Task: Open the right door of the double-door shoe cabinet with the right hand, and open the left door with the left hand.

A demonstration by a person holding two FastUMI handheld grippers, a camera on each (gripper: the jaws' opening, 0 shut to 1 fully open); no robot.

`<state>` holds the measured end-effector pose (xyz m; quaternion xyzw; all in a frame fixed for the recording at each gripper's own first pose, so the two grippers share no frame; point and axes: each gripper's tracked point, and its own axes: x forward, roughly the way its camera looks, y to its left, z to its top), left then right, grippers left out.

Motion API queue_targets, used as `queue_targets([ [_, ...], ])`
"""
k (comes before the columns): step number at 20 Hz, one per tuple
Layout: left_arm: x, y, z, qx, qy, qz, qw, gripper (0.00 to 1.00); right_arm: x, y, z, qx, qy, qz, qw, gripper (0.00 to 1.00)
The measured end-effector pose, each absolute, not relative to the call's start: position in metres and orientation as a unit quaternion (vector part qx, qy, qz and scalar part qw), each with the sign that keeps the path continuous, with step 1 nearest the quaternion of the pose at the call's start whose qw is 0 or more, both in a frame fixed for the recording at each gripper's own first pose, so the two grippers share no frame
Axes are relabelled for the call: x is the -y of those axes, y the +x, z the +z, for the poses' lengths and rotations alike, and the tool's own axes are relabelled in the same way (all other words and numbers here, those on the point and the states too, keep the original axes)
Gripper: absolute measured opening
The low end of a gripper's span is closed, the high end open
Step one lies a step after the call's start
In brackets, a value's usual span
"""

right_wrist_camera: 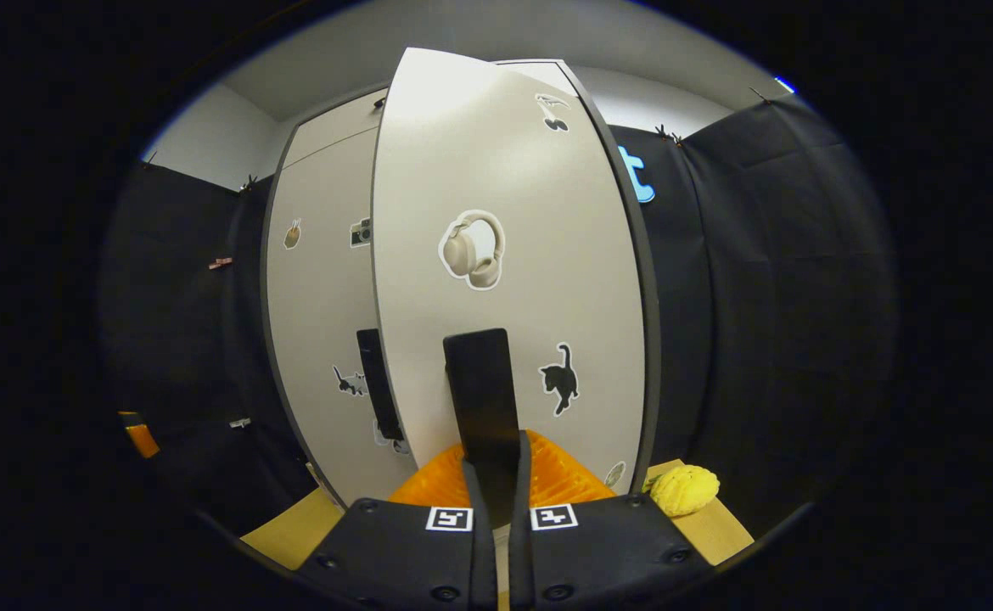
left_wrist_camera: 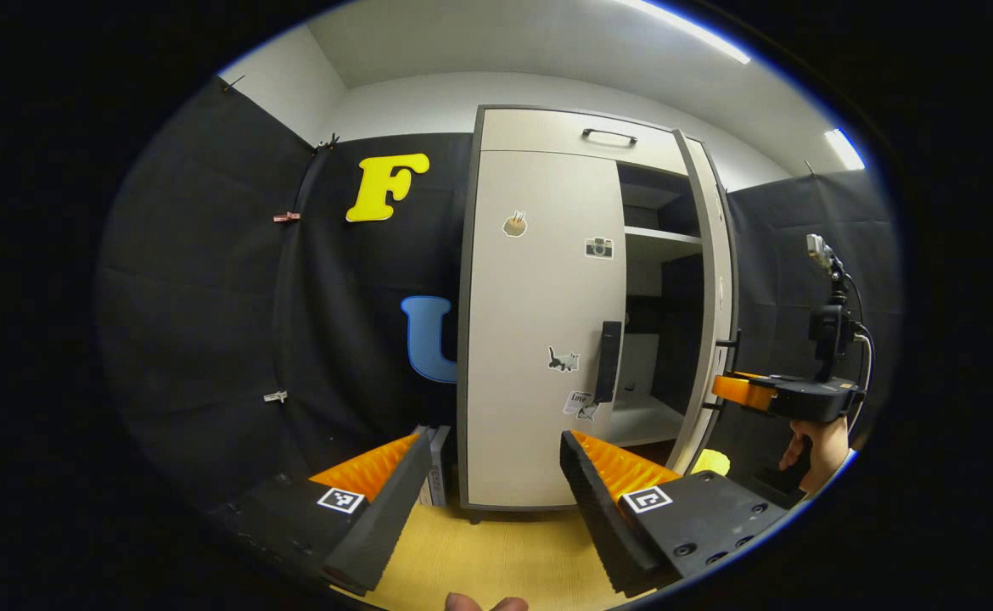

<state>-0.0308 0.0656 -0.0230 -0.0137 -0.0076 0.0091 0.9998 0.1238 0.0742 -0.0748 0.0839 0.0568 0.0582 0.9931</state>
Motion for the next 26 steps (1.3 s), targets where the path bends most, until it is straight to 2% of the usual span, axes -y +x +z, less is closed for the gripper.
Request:
queue_targets([
  [10,-0.013,-0.008,-0.021,0.009,-0.007,-0.028,1.0,0.95,-0.045,0.11,-0.075,-0.079,0.059,0.067,0.993,0.1],
  [17,0.008,0.003,-0.019,0.01,0.003,-0.041,0.999,0.94,-0.019,0.104,-0.078,-0.085,0.032,0.053,0.994,0.09],
  [24,0.017,0.013,-0.018,0.008,0.008,-0.043,0.999,0.94,0.031,0.107,-0.074,-0.07,0.027,-0.012,0.997,0.06],
  [26,0.019,0.017,-0.017,0.008,0.009,-0.043,0.999,0.94,0.03,0.106,-0.076,-0.078,0.071,0.003,0.994,0.05],
])
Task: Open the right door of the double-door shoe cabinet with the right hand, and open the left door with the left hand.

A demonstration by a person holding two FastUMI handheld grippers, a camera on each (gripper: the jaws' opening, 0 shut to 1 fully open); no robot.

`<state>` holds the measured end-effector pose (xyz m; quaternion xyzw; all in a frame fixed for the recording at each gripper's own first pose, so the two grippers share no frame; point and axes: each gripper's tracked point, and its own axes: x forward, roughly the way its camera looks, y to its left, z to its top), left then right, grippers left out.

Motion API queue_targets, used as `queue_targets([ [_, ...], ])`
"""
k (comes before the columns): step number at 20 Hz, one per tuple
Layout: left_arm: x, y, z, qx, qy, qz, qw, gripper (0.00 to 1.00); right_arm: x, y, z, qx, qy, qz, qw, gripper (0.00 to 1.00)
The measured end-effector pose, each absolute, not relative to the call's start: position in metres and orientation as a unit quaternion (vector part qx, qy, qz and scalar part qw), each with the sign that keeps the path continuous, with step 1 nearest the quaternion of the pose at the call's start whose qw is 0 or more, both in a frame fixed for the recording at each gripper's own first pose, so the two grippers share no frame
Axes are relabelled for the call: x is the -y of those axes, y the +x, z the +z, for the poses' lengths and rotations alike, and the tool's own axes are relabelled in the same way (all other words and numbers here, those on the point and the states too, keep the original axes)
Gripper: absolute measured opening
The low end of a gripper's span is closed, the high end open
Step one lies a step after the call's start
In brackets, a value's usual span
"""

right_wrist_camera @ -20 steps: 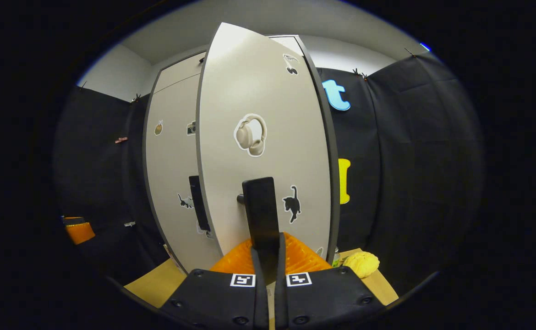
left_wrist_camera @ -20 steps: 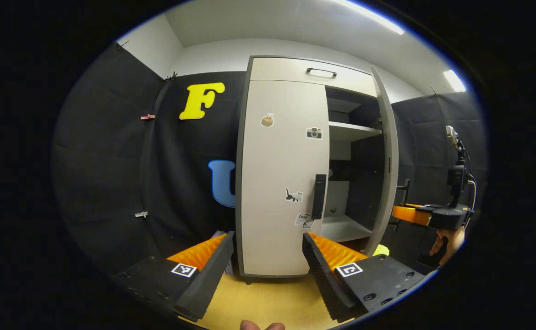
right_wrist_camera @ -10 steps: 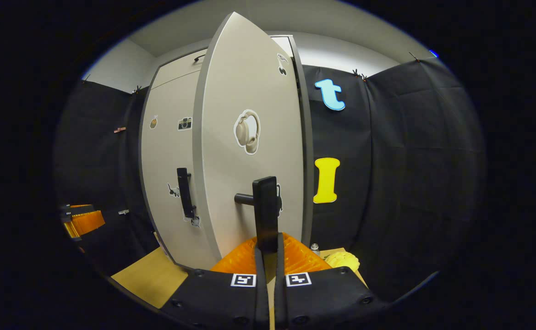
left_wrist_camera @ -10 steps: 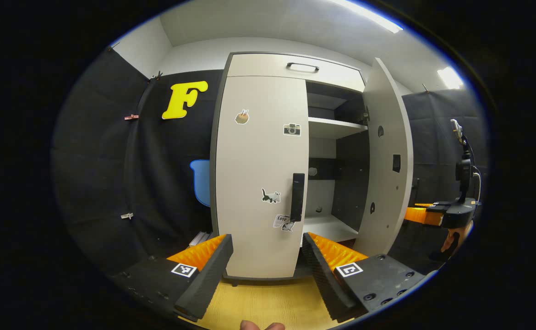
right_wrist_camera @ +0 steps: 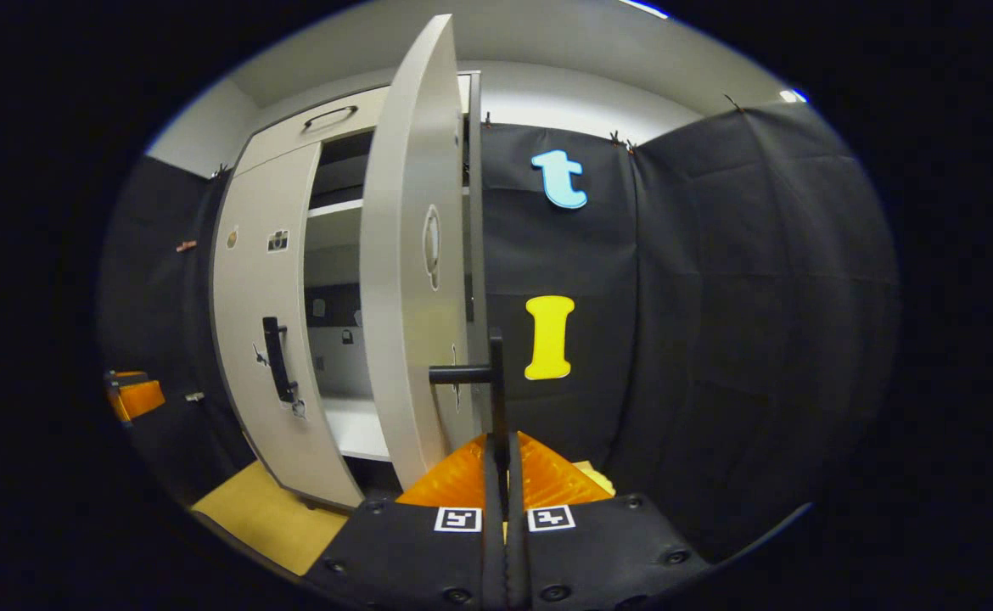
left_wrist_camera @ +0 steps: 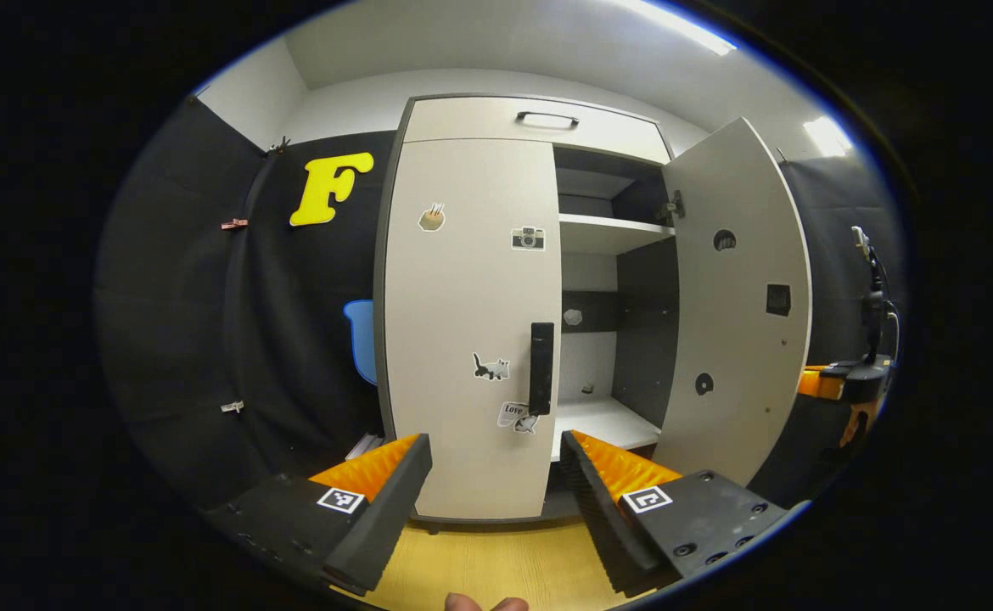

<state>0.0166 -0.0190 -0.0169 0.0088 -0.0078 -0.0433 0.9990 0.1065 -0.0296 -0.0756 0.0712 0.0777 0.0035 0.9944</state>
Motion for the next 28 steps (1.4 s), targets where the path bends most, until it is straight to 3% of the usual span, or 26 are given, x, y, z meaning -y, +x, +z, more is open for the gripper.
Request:
queue_targets([
  [13,0.047,0.049,-0.009,0.013,0.017,-0.052,0.998,0.95,0.04,0.098,-0.069,-0.065,0.038,-0.01,0.997,0.09],
  [19,0.068,0.081,-0.001,0.02,0.02,-0.065,0.997,0.94,0.053,0.064,-0.048,-0.03,0.057,-0.024,0.998,0.25],
  [20,0.072,0.088,0.001,0.021,0.019,-0.068,0.997,0.94,0.054,0.061,-0.044,-0.025,0.055,-0.028,0.998,0.43],
  [21,0.077,0.096,0.003,0.024,0.017,-0.07,0.997,0.94,0.055,0.057,-0.042,-0.024,0.053,-0.03,0.998,0.49],
  [22,0.08,0.105,0.003,0.026,0.015,-0.071,0.997,0.95,0.056,0.054,-0.042,-0.025,0.05,-0.031,0.998,0.7],
  [24,0.083,0.125,0.005,0.03,0.011,-0.069,0.997,0.94,0.056,0.044,-0.041,-0.026,0.051,-0.031,0.998,0.98],
  [28,0.079,0.171,0.0,0.024,0.023,-0.049,0.998,0.94,0.058,0.033,-0.044,-0.03,0.057,-0.031,0.997,0.97],
])
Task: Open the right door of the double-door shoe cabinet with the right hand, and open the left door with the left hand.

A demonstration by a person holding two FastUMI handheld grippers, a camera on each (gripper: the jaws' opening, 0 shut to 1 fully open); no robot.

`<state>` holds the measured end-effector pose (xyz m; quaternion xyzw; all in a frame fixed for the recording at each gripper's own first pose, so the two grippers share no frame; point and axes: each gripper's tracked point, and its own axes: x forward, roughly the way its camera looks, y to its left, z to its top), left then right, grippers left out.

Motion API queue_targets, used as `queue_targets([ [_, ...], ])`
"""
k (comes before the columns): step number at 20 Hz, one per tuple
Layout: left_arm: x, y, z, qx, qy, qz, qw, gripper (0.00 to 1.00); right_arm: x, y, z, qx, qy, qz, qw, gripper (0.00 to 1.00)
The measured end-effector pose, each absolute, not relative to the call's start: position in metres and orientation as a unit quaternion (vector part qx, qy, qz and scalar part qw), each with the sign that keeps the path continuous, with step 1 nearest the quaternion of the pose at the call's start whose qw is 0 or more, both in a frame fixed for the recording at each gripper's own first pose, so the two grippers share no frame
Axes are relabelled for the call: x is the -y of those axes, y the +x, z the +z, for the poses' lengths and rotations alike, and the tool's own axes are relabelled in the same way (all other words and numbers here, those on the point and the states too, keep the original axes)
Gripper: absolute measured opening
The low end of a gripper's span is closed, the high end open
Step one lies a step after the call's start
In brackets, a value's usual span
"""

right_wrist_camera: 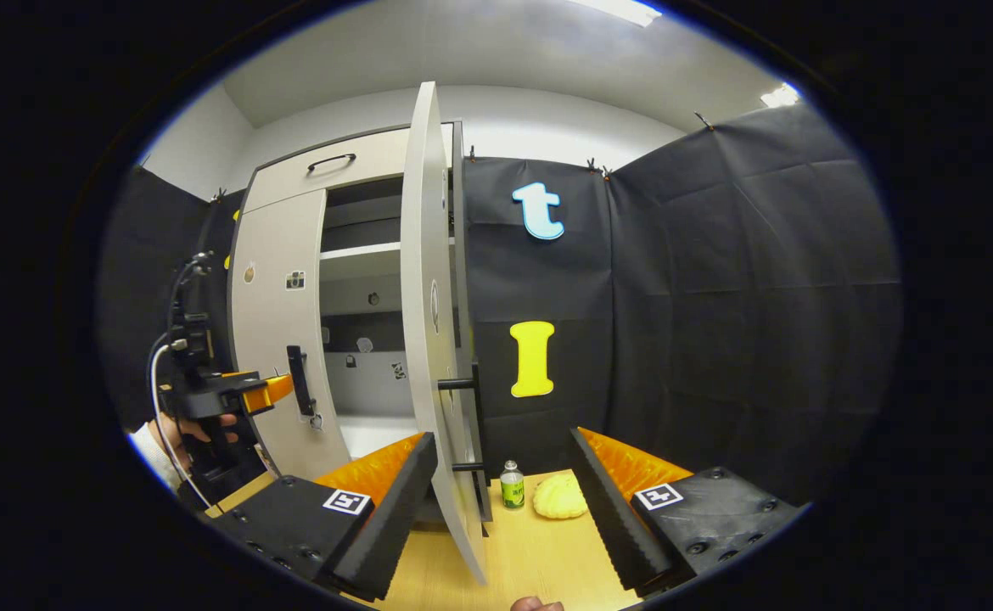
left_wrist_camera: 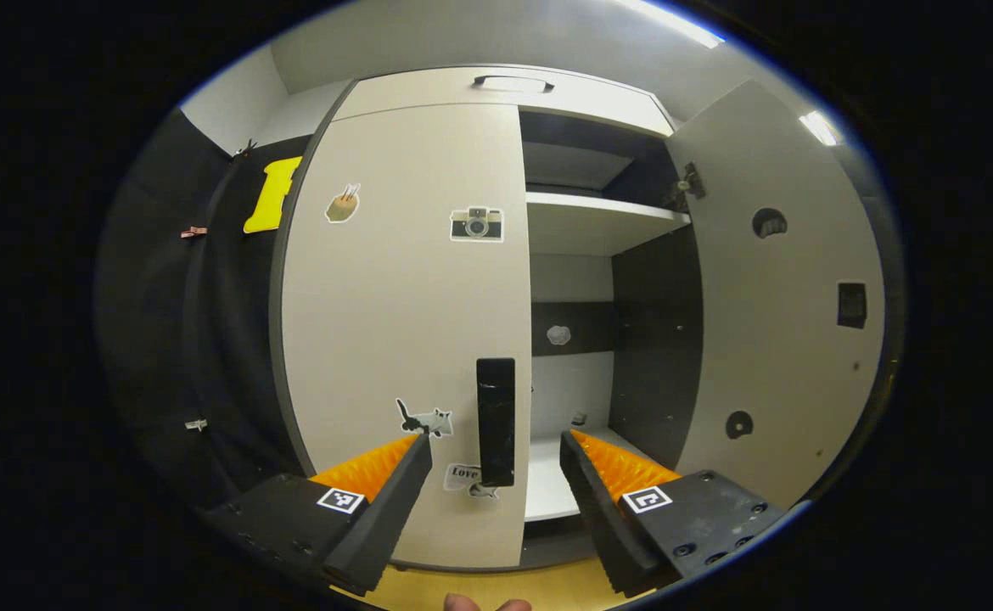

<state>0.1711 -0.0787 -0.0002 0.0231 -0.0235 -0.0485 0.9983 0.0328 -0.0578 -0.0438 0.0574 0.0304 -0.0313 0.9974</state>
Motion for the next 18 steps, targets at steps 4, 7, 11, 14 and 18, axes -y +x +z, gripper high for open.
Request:
queue_targets([
  [4,0.078,0.208,-0.007,0.013,0.037,-0.028,0.999,0.94,0.079,0.03,-0.042,-0.029,0.057,-0.046,0.997,0.97],
  [7,0.082,0.228,-0.013,0.005,0.053,-0.015,0.998,0.88,0.103,0.03,-0.037,-0.025,0.061,-0.064,0.996,0.97],
  [11,0.076,0.244,-0.015,0.004,0.029,0.002,1.0,0.65,0.118,0.031,-0.036,-0.022,0.067,-0.073,0.995,0.98],
  [14,0.085,0.246,-0.015,0.001,0.008,-0.014,1.0,0.53,0.119,0.031,-0.038,-0.025,0.064,-0.071,0.995,0.98],
  [18,0.085,0.247,-0.02,-0.011,0.025,0.005,1.0,0.35,0.115,0.031,-0.036,-0.026,0.064,-0.06,0.996,0.98],
])
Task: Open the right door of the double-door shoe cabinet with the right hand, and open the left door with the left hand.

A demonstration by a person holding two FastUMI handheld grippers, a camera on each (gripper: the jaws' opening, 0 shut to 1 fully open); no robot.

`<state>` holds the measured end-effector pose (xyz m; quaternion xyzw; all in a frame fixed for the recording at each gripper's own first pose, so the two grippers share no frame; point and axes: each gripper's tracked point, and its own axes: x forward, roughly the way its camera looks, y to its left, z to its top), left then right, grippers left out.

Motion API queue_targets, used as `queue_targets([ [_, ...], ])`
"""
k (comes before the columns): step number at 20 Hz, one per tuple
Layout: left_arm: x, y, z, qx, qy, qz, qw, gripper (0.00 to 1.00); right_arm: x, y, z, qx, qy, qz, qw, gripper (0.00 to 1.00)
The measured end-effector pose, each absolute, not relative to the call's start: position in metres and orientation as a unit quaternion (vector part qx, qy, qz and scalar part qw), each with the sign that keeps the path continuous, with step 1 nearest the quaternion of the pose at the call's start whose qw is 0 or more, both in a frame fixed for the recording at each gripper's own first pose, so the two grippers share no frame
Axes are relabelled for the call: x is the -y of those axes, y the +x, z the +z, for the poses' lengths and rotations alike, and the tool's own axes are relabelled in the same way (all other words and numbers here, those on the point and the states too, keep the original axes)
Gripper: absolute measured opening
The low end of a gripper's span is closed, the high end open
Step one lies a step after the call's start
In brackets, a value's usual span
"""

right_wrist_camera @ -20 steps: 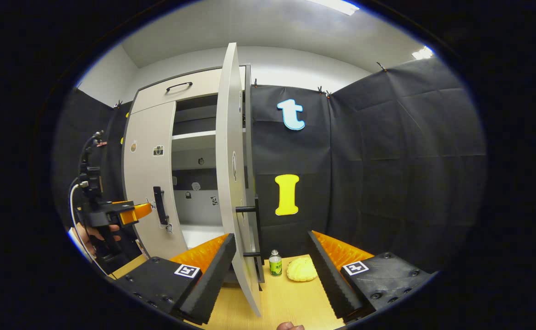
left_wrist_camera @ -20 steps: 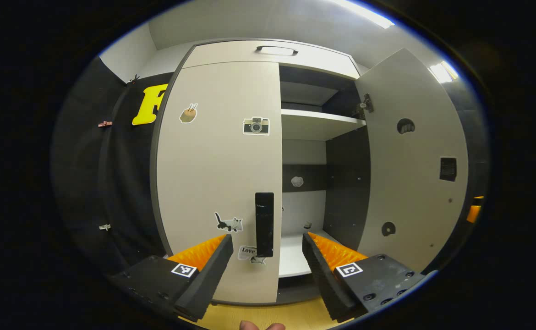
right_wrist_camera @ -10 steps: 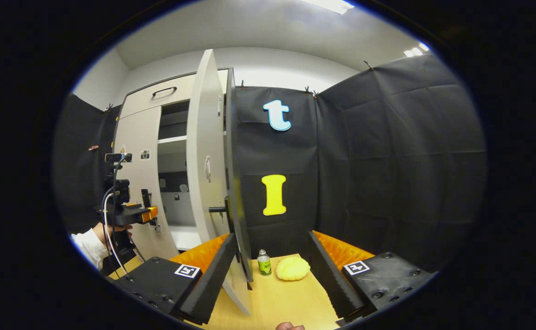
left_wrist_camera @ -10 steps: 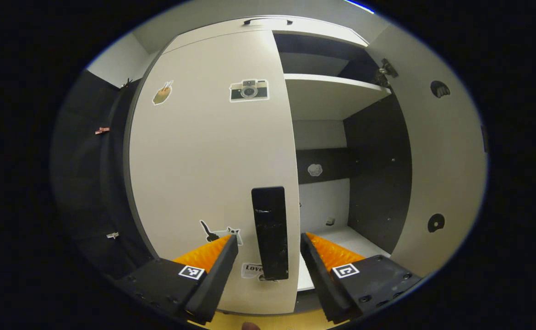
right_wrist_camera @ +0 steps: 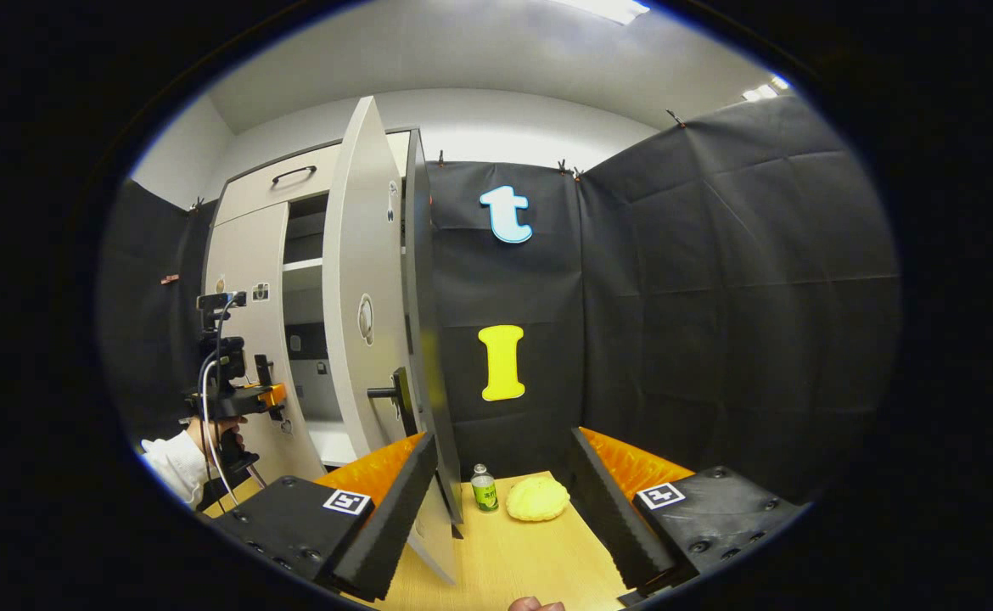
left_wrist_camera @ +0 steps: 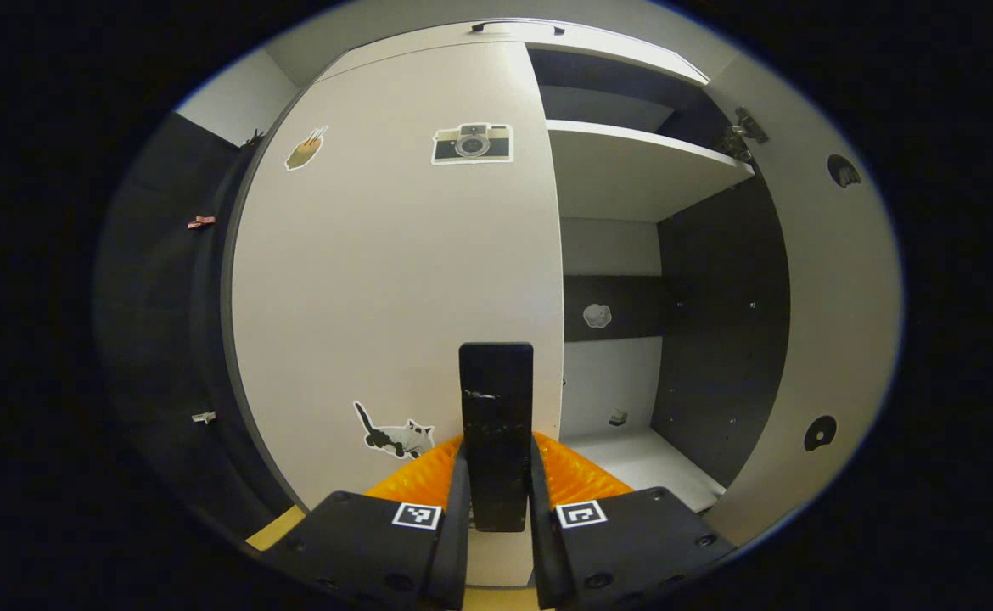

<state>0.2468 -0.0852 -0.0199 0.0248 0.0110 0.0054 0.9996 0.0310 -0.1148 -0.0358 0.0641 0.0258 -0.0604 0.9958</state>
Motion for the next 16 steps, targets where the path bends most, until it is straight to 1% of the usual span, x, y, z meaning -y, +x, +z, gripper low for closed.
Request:
queue_targets([
  [4,0.087,0.246,-0.023,-0.03,0.009,-0.012,0.999,0.35,0.109,0.029,-0.036,-0.03,0.064,-0.049,0.996,0.98],
  [5,0.086,0.245,-0.023,-0.037,0.002,-0.013,0.999,0.31,0.108,0.029,-0.037,-0.031,0.063,-0.046,0.996,0.98],
  [7,0.086,0.243,-0.022,-0.042,0.003,-0.018,0.999,0.28,0.11,0.029,-0.037,-0.033,0.062,-0.045,0.997,0.98],
  [9,0.084,0.235,-0.022,-0.038,0.002,-0.025,0.999,0.22,0.111,0.03,-0.034,-0.03,0.066,-0.043,0.996,0.98],
  [13,0.073,0.194,-0.02,-0.031,-0.008,-0.039,0.999,0.18,0.109,0.029,-0.031,-0.025,0.064,-0.045,0.997,0.98],
  [14,0.068,0.184,-0.022,-0.033,-0.008,-0.041,0.999,0.18,0.109,0.028,-0.028,-0.022,0.065,-0.047,0.997,1.0],
  [15,0.062,0.175,-0.023,-0.034,-0.01,-0.043,0.998,0.18,0.108,0.028,-0.024,-0.019,0.066,-0.047,0.997,0.98],
  [16,0.058,0.166,-0.023,-0.033,-0.011,-0.045,0.998,0.18,0.106,0.028,-0.023,-0.017,0.067,-0.048,0.996,0.98],
])
